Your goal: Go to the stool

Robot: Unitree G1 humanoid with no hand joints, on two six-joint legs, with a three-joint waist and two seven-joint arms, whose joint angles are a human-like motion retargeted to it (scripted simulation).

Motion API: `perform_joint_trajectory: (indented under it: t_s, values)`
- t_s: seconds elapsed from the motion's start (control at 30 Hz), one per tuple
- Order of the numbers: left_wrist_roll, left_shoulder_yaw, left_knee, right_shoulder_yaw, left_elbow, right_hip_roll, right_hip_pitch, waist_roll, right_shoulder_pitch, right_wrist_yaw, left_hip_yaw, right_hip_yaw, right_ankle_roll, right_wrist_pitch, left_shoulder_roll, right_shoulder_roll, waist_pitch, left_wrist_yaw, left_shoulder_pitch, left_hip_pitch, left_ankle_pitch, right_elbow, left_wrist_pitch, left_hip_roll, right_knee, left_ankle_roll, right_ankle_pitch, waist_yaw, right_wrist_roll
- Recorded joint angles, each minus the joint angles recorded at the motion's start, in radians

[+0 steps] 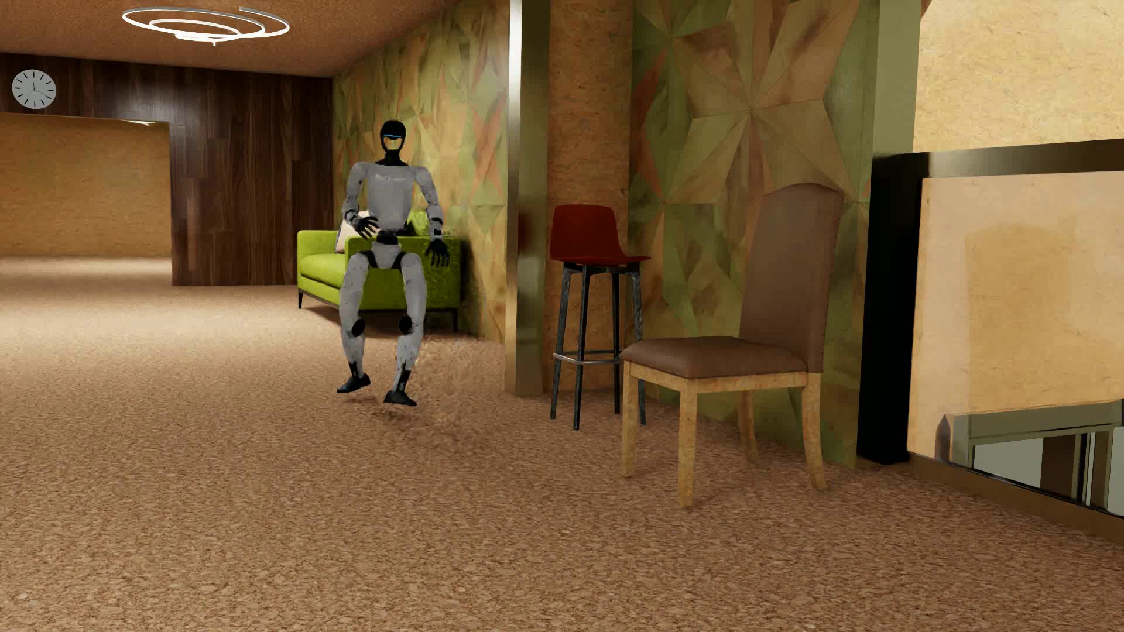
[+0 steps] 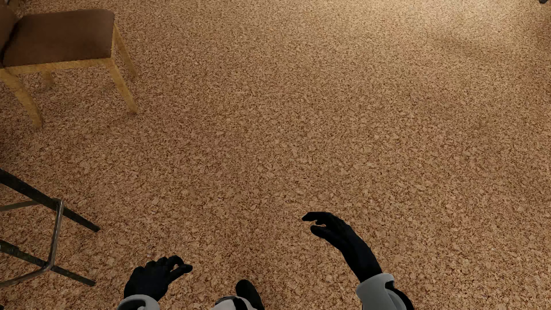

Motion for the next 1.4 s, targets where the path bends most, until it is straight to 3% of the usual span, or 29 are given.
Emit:
perform_joint_trajectory:
  t_s: [0.03,0.07,0.13,0.17,0.2,0.23,0.27,0.33,0.37,0.43,0.5,0.53,0.57,0.63,0.73,0.8,0.83,0.93,0.97,1.03,1.07,1.1,1.2,1.27,1.3,1.33,1.4]
  values:
    - [-0.022,0.065,-0.048,-0.001,-0.028,-0.024,0.032,0.003,-0.007,-0.012,0.053,-0.006,0.001,0.008,-0.035,-0.010,-0.004,0.004,0.048,0.054,0.038,0.021,-0.001,-0.038,0.056,0.190,0.026,0.013,-0.052]
    - [-0.051,0.122,-0.026,-0.015,-0.050,-0.093,0.018,0.000,0.004,-0.021,0.033,0.040,0.014,0.011,-0.079,-0.016,-0.003,0.012,0.096,0.094,0.000,0.037,-0.005,-0.069,0.216,0.208,0.117,0.023,-0.111]
    - [-0.040,0.183,0.059,-0.064,-0.043,-0.240,-0.125,-0.024,0.039,-0.046,-0.016,0.179,-0.194,0.048,-0.143,0.022,0.016,0.013,0.124,0.153,-0.101,0.074,-0.005,-0.140,0.634,0.209,0.322,0.023,-0.220]
    - [0.016,0.194,0.082,-0.099,-0.019,-0.267,-0.209,-0.038,0.076,-0.056,-0.049,0.229,-0.160,0.058,-0.157,0.068,0.025,0.003,0.107,0.174,-0.133,0.093,-0.012,-0.179,0.778,0.209,0.330,0.012,-0.255]
    - [0.080,0.185,0.073,-0.135,0.000,-0.225,-0.311,-0.048,0.107,-0.059,-0.097,0.307,-0.127,0.058,-0.162,0.113,0.031,-0.013,0.079,0.202,-0.145,0.110,-0.026,-0.220,0.868,0.208,0.289,-0.005,-0.263]
    - [0.120,0.167,0.040,-0.169,0.015,-0.184,-0.397,-0.051,0.146,-0.058,-0.158,0.358,-0.067,0.052,-0.165,0.141,0.033,-0.026,0.051,0.239,-0.144,0.115,-0.054,-0.260,0.899,0.198,0.270,-0.018,-0.246]
    - [0.121,0.132,0.003,-0.203,0.029,-0.185,-0.454,-0.052,0.176,-0.047,-0.226,0.361,-0.018,0.052,-0.176,0.157,0.033,-0.040,0.013,0.277,-0.141,0.122,-0.073,-0.298,0.874,0.183,0.221,-0.028,-0.214]
    - [0.052,0.053,-0.047,-0.260,0.053,-0.223,-0.531,-0.057,0.223,-0.017,-0.362,0.330,-0.039,0.062,-0.204,0.155,0.030,-0.063,-0.048,0.350,-0.155,0.143,-0.099,-0.350,0.709,0.149,0.136,-0.049,-0.169]
    - [0.015,0.009,-0.054,-0.280,0.084,-0.231,-0.560,-0.061,0.239,-0.007,-0.428,0.336,-0.050,0.084,-0.222,0.147,0.029,-0.066,-0.084,0.377,-0.175,0.137,-0.107,-0.369,0.585,0.131,0.108,-0.059,-0.177]
    - [-0.030,-0.056,-0.054,-0.327,0.125,-0.188,-0.606,-0.069,0.256,-0.013,-0.566,0.499,-0.036,0.115,-0.243,0.134,0.026,-0.067,-0.138,0.421,-0.214,0.148,-0.102,-0.401,0.319,0.092,0.166,-0.076,-0.194]
    - [-0.050,-0.092,-0.057,-0.371,0.164,-0.115,-0.576,-0.081,0.252,-0.028,-0.691,0.757,-0.010,0.139,-0.251,0.142,0.021,-0.039,-0.154,0.460,-0.245,0.197,-0.067,-0.413,0.043,0.052,0.310,-0.080,-0.183]
    - [-0.060,-0.101,-0.051,-0.385,0.193,-0.085,-0.547,-0.086,0.248,-0.035,-0.745,0.817,0.000,0.147,-0.249,0.147,0.019,-0.025,-0.151,0.473,-0.258,0.229,-0.043,-0.407,-0.045,0.034,0.358,-0.073,-0.174]
    - [-0.073,-0.102,-0.038,-0.390,0.227,-0.078,-0.533,-0.090,0.240,-0.038,-0.789,0.785,0.000,0.153,-0.241,0.151,0.018,-0.015,-0.144,0.481,-0.273,0.261,-0.015,-0.391,-0.038,0.014,0.340,-0.061,-0.165]
    - [-0.112,-0.076,0.019,-0.376,0.309,-0.095,-0.503,-0.100,0.218,-0.034,-0.850,0.646,-0.013,0.169,-0.224,0.139,0.017,0.008,-0.113,0.475,-0.297,0.313,0.043,-0.356,0.035,-0.025,0.165,-0.044,-0.147]
    - [-0.225,0.040,0.181,-0.322,0.455,-0.045,-0.412,-0.087,0.126,-0.028,-0.918,0.479,-0.069,0.246,-0.203,0.123,0.022,0.069,-0.081,0.388,-0.200,0.453,0.141,-0.291,0.010,-0.085,0.086,-0.035,-0.081]
    - [-0.308,0.080,0.378,-0.281,0.566,-0.010,-0.355,-0.066,0.052,-0.002,-0.895,0.366,-0.101,0.286,-0.203,0.084,0.028,0.115,-0.085,0.255,-0.043,0.569,0.207,-0.258,-0.008,-0.175,0.054,-0.038,-0.062]
    - [-0.328,0.063,0.487,-0.260,0.610,0.006,-0.326,-0.054,0.023,0.009,-0.814,0.311,-0.116,0.301,-0.192,0.062,0.032,0.108,-0.087,0.170,0.002,0.615,0.215,-0.204,-0.020,-0.210,0.041,-0.041,-0.066]
    - [-0.349,-0.031,0.559,-0.269,0.675,0.049,-0.278,-0.021,-0.041,0.014,-0.466,0.199,-0.154,0.359,-0.160,0.043,0.033,0.037,-0.063,0.053,-0.093,0.734,0.174,-0.005,-0.021,-0.021,-0.004,-0.022,-0.055]
    - [-0.356,-0.048,0.491,-0.296,0.678,0.057,-0.265,-0.016,-0.051,0.005,-0.357,0.175,-0.162,0.380,-0.157,0.048,0.029,0.010,-0.044,0.064,-0.118,0.763,0.159,0.001,-0.023,0.005,-0.016,-0.012,-0.050]
    - [-0.349,-0.074,0.258,-0.336,0.669,0.063,-0.232,-0.012,-0.053,-0.016,-0.208,0.121,-0.166,0.405,-0.154,0.067,0.019,-0.040,-0.018,0.117,-0.133,0.795,0.147,-0.076,-0.030,-0.048,-0.037,0.000,-0.050]
    - [-0.341,-0.080,0.135,-0.338,0.659,0.066,-0.207,-0.011,-0.049,-0.015,-0.097,0.094,-0.164,0.402,-0.157,0.069,0.012,-0.056,-0.010,0.173,-0.093,0.798,0.145,-0.098,-0.050,0.097,-0.043,0.000,-0.059]
    - [-0.335,-0.077,0.042,-0.331,0.649,0.067,-0.185,-0.012,-0.044,-0.006,0.003,0.074,-0.159,0.392,-0.163,0.067,0.006,-0.062,-0.003,0.239,-0.137,0.799,0.146,-0.106,-0.063,0.130,-0.054,0.000,-0.070]
    - [-0.313,-0.065,-0.077,-0.363,0.633,0.031,-0.176,-0.027,-0.018,0.010,-0.040,0.067,-0.139,0.380,-0.187,0.079,0.001,-0.030,-0.016,0.324,-0.160,0.776,0.151,-0.171,0.032,0.119,-0.079,0.007,-0.073]
    - [-0.293,-0.067,-0.083,-0.415,0.615,-0.028,-0.250,-0.037,0.002,-0.005,-0.050,0.097,-0.107,0.382,-0.189,0.122,0.006,-0.014,-0.041,0.350,-0.165,0.751,0.146,-0.177,0.242,0.106,-0.012,-0.003,-0.052]
    - [-0.279,-0.074,-0.078,-0.426,0.594,-0.061,-0.313,-0.041,0.010,0.001,-0.057,0.140,-0.084,0.374,-0.187,0.130,0.010,-0.012,-0.055,0.357,-0.173,0.738,0.139,-0.180,0.384,0.100,0.044,-0.012,-0.053]
    - [-0.266,-0.079,-0.076,-0.426,0.573,-0.091,-0.385,-0.045,0.015,0.007,-0.068,0.194,-0.095,0.374,-0.187,0.135,0.015,-0.005,-0.075,0.364,-0.182,0.720,0.128,-0.186,0.529,0.094,0.100,-0.023,-0.064]
    - [-0.260,-0.074,-0.070,-0.441,0.525,-0.117,-0.503,-0.055,0.031,0.010,-0.089,0.310,-0.074,0.377,-0.186,0.139,0.022,0.027,-0.105,0.383,-0.199,0.696,0.104,-0.194,0.711,0.076,0.098,-0.042,-0.075]
